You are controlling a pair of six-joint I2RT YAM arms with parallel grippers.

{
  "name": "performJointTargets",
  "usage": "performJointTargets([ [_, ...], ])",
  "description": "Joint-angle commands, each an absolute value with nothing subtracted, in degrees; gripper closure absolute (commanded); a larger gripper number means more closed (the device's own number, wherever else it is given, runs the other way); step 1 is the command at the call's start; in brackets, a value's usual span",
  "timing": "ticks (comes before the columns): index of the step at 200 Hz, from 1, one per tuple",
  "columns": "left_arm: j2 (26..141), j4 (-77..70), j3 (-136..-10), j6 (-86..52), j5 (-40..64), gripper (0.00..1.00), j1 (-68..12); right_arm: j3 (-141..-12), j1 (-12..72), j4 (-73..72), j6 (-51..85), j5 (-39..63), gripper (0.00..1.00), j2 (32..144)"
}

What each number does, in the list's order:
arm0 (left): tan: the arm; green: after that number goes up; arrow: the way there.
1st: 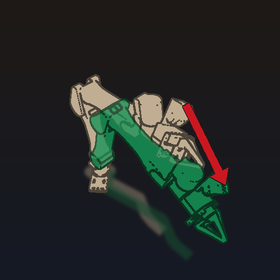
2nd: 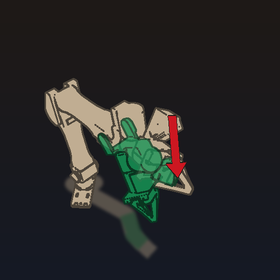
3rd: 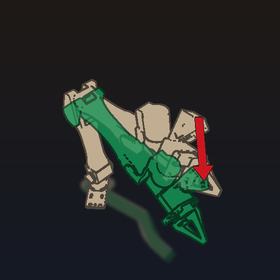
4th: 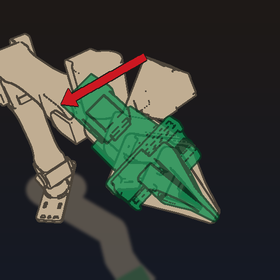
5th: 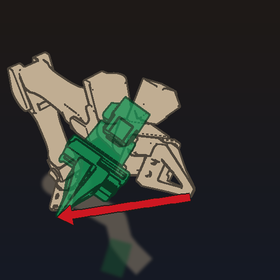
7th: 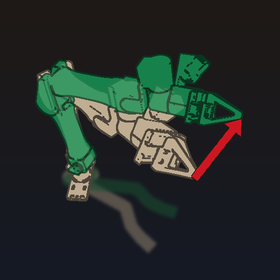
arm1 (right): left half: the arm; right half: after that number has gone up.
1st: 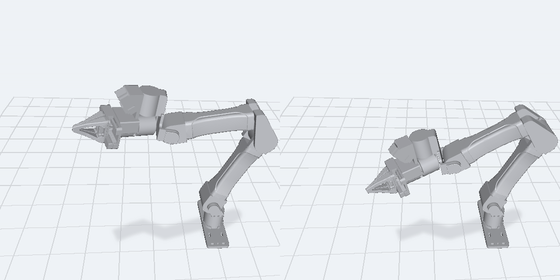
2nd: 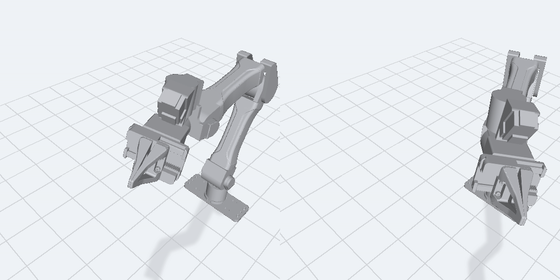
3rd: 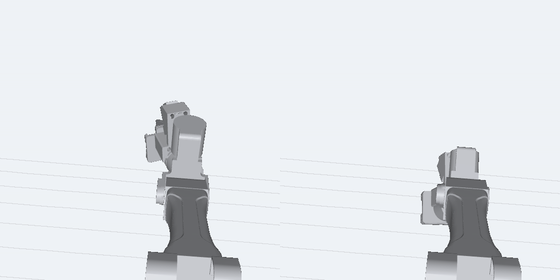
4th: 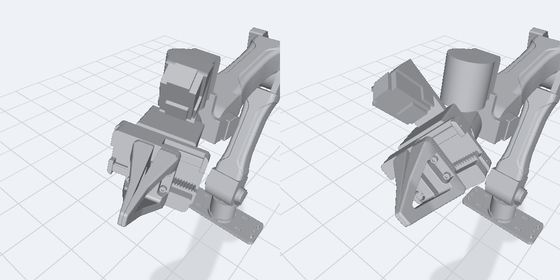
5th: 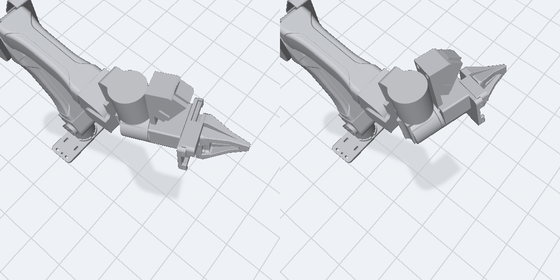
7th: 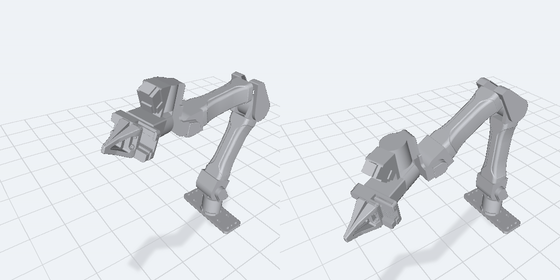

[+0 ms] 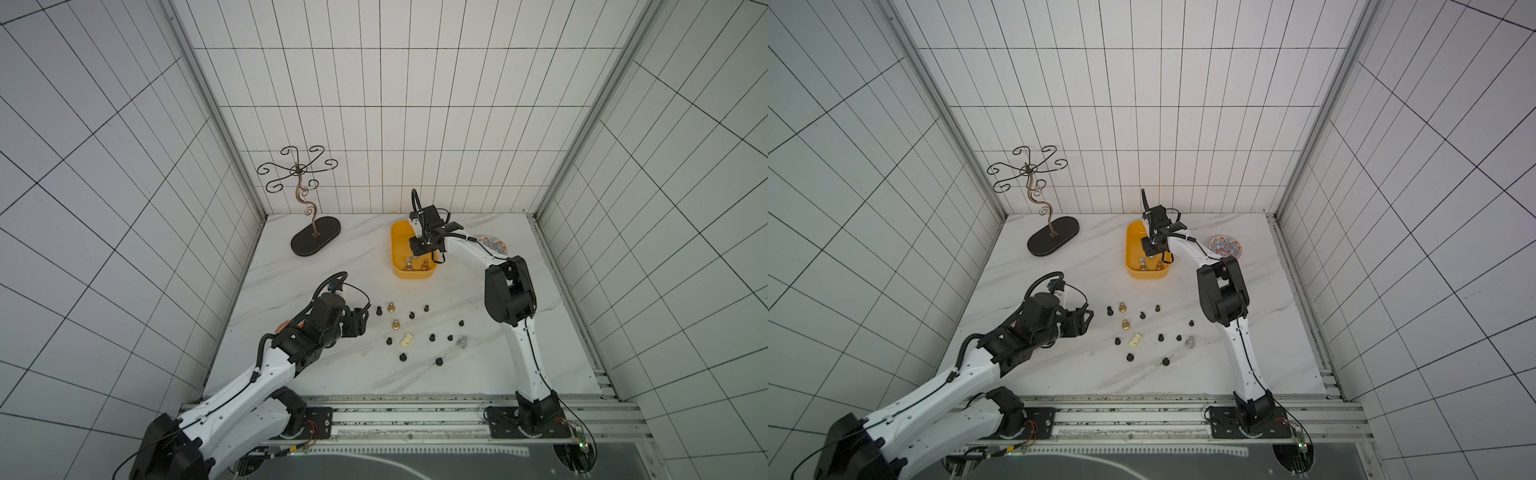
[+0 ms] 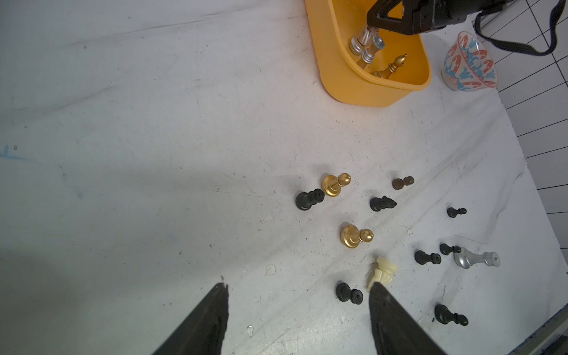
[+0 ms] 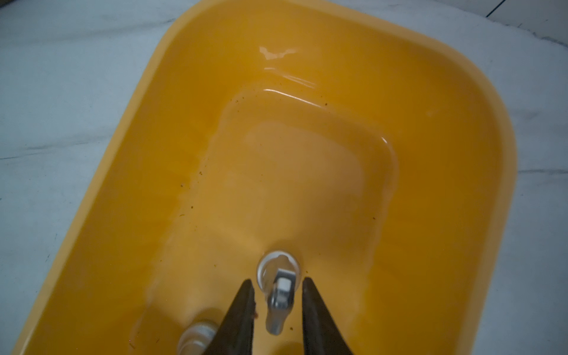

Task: Put the chess pieces into the storage box
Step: Place the chess piece in the storage box.

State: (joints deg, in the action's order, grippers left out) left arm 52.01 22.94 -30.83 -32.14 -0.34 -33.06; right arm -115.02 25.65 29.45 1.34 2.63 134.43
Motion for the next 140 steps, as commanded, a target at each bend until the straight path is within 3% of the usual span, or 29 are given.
performJointTargets([
  [1, 51.49, 21.97, -30.09, -32.68, -0.89, 0.29, -33.39, -120.41, 24.96, 30.68, 0.26, 3.67, 0.70, 133.23],
  [87, 54.04, 21.75, -31.29, -31.41, -0.84, 0.29, -33.37, -119.13, 24.87, 30.69, 0.26, 5.06, 0.67, 122.09],
  [140, 57.75, 20.70, -32.88, -30.54, -0.52, 0.29, -33.71, -94.07, 24.87, 20.97, 3.17, 6.97, 0.66, 104.44],
])
